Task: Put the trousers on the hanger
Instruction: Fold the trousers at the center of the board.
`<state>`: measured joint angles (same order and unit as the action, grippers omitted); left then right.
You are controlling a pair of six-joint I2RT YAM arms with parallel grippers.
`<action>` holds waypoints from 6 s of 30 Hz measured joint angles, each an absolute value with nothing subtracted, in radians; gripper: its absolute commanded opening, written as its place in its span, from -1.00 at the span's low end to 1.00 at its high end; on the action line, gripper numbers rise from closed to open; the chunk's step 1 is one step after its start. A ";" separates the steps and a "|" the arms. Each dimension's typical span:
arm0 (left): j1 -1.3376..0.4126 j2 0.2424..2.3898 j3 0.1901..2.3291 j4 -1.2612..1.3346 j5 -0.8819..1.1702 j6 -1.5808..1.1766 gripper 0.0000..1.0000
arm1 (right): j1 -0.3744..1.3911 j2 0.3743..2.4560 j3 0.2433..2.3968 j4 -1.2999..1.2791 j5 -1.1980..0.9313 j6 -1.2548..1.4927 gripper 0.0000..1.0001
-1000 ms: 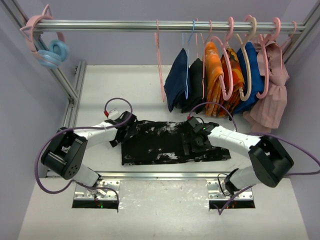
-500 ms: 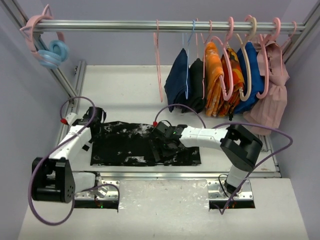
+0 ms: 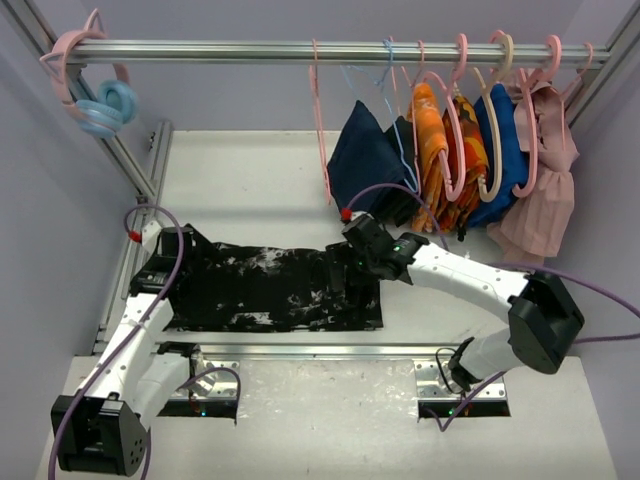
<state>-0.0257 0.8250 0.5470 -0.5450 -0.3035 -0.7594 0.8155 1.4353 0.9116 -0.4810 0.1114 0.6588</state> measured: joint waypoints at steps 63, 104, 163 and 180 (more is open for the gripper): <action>-0.211 0.660 0.576 -0.519 -0.028 -0.681 1.00 | 0.889 1.440 0.805 -0.281 -0.059 0.662 -1.00; -0.273 1.324 0.593 -0.264 -0.280 -0.864 1.00 | 0.787 1.184 0.545 -0.711 0.281 0.809 0.15; -0.302 1.279 0.608 -0.460 -0.560 -1.191 1.00 | 0.929 1.177 0.772 -0.310 -0.104 0.510 0.32; -0.226 1.330 0.701 -0.498 -0.575 -1.187 -0.09 | 0.949 1.521 0.638 -0.081 -0.090 0.632 0.22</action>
